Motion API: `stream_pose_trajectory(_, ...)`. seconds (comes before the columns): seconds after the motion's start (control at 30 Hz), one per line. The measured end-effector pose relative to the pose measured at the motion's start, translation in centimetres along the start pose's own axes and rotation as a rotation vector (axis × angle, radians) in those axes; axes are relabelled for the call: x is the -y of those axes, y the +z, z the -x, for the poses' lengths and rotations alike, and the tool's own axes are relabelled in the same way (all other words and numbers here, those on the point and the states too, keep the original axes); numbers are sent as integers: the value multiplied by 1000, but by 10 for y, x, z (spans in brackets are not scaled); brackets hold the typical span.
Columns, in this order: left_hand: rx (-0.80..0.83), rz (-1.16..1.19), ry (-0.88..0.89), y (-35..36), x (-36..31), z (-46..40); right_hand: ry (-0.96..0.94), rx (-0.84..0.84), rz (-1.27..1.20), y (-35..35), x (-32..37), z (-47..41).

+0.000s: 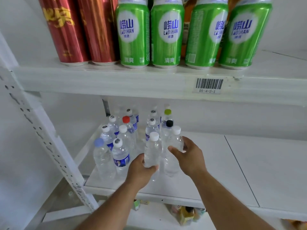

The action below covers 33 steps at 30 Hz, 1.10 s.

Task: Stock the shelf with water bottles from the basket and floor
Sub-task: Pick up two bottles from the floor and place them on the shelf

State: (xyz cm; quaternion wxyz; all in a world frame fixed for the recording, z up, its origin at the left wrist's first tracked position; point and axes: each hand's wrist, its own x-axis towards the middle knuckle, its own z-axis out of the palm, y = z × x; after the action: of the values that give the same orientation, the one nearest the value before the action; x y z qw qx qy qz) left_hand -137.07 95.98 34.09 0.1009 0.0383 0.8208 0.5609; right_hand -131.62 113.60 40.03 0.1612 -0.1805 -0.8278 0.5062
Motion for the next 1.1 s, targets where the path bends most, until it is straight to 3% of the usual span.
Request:
stream_pose_trajectory(0.7,34,17,-36,14,17,-67,68,40,-2,40,-35,-47)
stream_pose_trajectory(1.1,97,-15,-63,11,18,-60,146,107,116,40,-39,-39)
